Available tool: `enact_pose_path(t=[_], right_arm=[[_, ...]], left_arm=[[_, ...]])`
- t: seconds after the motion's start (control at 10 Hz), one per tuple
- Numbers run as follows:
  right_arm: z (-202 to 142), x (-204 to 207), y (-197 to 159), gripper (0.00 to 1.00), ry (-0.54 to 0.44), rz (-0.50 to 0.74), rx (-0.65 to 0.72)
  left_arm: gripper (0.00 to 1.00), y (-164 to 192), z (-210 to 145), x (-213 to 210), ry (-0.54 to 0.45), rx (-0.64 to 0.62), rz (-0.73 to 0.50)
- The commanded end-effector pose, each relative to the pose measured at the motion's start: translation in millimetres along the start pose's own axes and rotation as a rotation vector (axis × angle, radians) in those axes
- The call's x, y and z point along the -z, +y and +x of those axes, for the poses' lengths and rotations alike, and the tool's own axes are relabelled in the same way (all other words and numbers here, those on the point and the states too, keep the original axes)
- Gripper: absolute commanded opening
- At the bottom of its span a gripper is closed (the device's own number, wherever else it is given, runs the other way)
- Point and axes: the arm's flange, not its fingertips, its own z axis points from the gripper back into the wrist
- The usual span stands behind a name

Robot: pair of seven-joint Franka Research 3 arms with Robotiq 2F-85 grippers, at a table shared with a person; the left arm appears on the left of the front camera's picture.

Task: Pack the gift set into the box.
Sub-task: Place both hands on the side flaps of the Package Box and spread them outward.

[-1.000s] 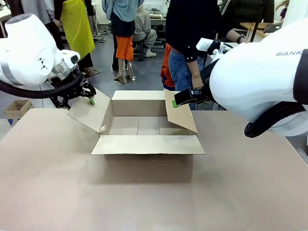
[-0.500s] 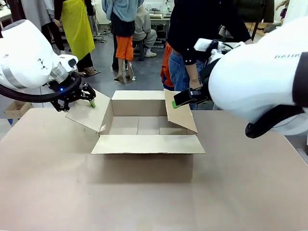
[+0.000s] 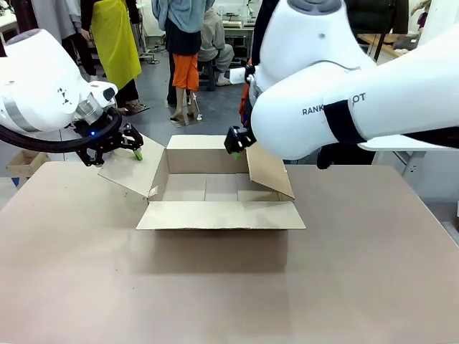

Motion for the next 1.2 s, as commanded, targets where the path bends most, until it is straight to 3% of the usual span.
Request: enact_pose_path(t=[0.0,0.1,0.2,0.3,0.5,0.7,1.1], right_arm=[[-14,2,-10,1.00,0.013,0.029,-0.027],[0,0,0,1.00,0.000,0.000,0.000],[13,13,20,1.00,0.042,-0.169,0.002],[30,22,41,1.00,0.028,-0.169,-0.013],[56,50,57,1.00,0.089,-0.343,0.063],[58,94,71,1.00,0.129,-0.495,0.079],[49,143,55,1.00,0.081,-0.619,0.119]], left_arm=[[1.00,-1,-1,-3,-0.007,-0.010,0.011],[1.00,-1,-1,-3,-0.007,-0.010,0.011],[1.00,-1,-1,-3,-0.007,-0.010,0.011],[1.00,-1,-1,-3,-0.007,-0.010,0.011],[1.00,-1,-1,-3,-0.007,-0.010,0.011],[1.00,-1,-1,-3,-0.007,-0.010,0.011],[1.00,-1,-1,-3,-0.007,-0.010,0.011]])
